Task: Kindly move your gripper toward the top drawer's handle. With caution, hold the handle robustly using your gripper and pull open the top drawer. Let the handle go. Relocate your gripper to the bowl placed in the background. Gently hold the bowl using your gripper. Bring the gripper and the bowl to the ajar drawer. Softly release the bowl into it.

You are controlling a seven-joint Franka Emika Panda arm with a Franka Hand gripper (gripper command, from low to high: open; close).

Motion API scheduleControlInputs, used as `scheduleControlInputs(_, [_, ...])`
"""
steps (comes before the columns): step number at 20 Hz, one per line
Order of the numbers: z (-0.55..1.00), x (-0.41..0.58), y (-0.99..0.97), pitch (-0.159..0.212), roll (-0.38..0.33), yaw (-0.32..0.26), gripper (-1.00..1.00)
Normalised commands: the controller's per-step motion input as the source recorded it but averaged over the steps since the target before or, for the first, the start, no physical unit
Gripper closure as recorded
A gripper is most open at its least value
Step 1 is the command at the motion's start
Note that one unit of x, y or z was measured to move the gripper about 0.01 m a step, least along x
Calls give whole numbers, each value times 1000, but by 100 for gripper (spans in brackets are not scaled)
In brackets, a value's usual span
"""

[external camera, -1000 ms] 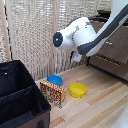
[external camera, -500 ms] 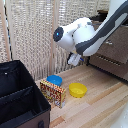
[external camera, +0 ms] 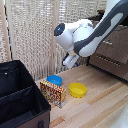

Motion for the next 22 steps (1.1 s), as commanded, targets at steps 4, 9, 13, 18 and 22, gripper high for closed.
scheduleControlInputs(4, [0,472,163,0,336,-126,-100])
scheduleControlInputs(9, [0,495,149,-12,301,-125,-100])
scheduleControlInputs(13, [0,511,139,-23,268,-123,-100])
scheduleControlInputs(18, [13,590,142,-32,195,-105,-100])
scheduleControlInputs(22, [81,556,141,-30,146,-121,-100])
